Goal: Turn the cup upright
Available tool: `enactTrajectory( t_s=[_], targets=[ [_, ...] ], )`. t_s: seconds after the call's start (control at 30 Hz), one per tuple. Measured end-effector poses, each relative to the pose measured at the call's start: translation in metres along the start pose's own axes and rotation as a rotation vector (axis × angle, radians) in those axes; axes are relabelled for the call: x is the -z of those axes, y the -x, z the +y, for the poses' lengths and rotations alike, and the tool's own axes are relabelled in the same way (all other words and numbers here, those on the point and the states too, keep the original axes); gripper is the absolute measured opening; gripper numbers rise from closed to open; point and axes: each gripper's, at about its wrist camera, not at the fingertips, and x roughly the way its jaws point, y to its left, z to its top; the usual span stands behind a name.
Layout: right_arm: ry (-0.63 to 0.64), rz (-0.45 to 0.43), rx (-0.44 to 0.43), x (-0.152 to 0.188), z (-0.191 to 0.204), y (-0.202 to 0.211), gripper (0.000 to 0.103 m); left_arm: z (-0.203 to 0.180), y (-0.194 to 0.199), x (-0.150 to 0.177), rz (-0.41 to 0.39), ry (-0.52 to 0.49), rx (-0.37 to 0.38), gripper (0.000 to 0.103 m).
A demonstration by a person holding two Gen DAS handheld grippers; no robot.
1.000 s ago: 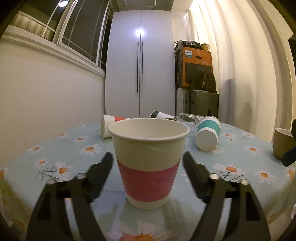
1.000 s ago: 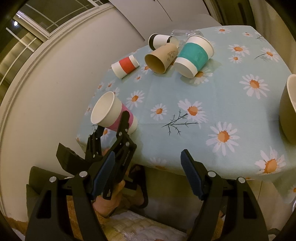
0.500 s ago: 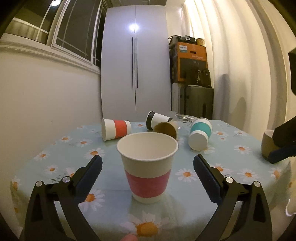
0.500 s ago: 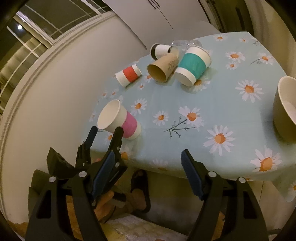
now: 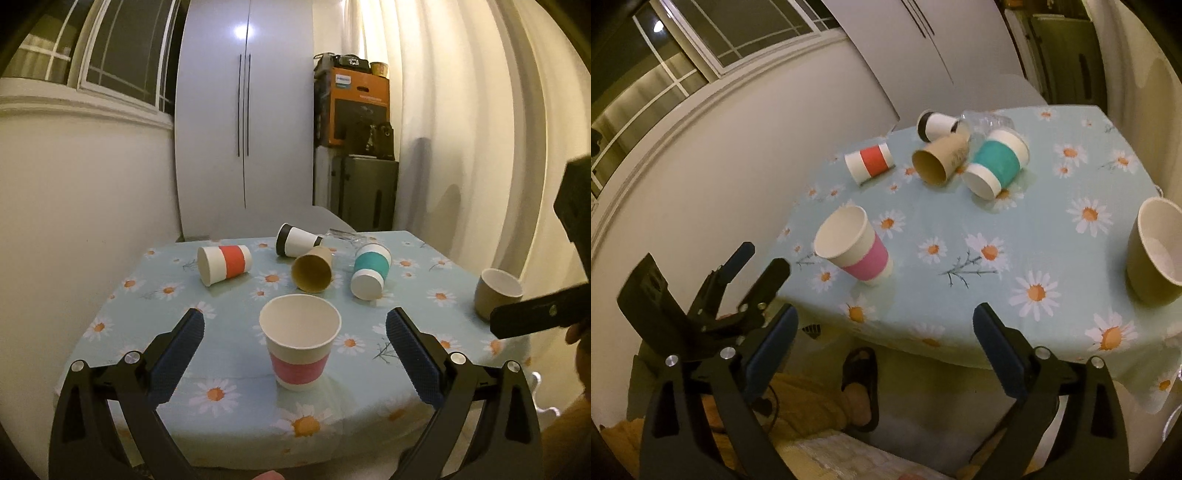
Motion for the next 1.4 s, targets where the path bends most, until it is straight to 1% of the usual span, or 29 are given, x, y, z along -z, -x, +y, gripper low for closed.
enactTrajectory(
  t_s=[0.1, 0.13, 0.27, 0.37, 0.5, 0.63, 0.8, 0.93, 1.03, 1.2, 1.3, 1.4],
  targets=[
    [0.018, 0.006, 0.011, 0.002, 0.013, 0.003, 0.095, 0.012, 0.013, -0.01, 0.026, 0.032, 0.042, 0.096],
    [0.025, 0.009, 0.017, 0.003, 0.017, 0.003, 0.095, 0.018, 0.018, -0.014, 0.048, 0.045, 0.068, 0.096],
    [0.073, 0.001, 0.052, 0.008, 0.039, 0.004, 0.095, 0.031, 0.038, -0.02, 0.036, 0.052, 0.126, 0.096],
    [0.11, -0.007, 0.067, 0.013, 0.05, 0.003, 0.095, 0.04, 0.048, -0.019, 0.044, 0.067, 0.172, 0.096],
    [0.142, -0.018, 0.085, 0.021, 0.058, -0.004, 0.095, 0.047, 0.051, -0.011, 0.071, 0.054, 0.204, 0.096],
    [0.154, -0.023, 0.11, 0.028, 0.056, -0.015, 0.095, 0.052, 0.047, 0.006, 0.106, 0.05, 0.215, 0.096],
    [0.16, -0.028, 0.13, 0.035, 0.049, -0.024, 0.095, 0.059, 0.043, 0.022, 0.131, 0.055, 0.209, 0.096],
    [0.198, -0.032, 0.163, 0.039, 0.048, -0.031, 0.095, 0.065, 0.041, 0.026, 0.147, 0.077, 0.2, 0.096],
    [0.209, -0.043, 0.165, 0.041, 0.049, -0.032, 0.095, 0.067, 0.04, 0.028, 0.159, 0.087, 0.201, 0.096],
    [0.246, -0.072, 0.17, 0.046, 0.053, -0.028, 0.095, 0.066, 0.041, 0.03, 0.176, 0.071, 0.216, 0.096],
    [0.279, -0.086, 0.197, 0.049, 0.056, -0.027, 0.095, 0.064, 0.041, 0.031, 0.18, 0.062, 0.225, 0.096],
    [0.278, -0.087, 0.185, 0.049, 0.056, -0.026, 0.095, 0.063, 0.043, 0.032, 0.179, 0.058, 0.232, 0.096]
  ],
)
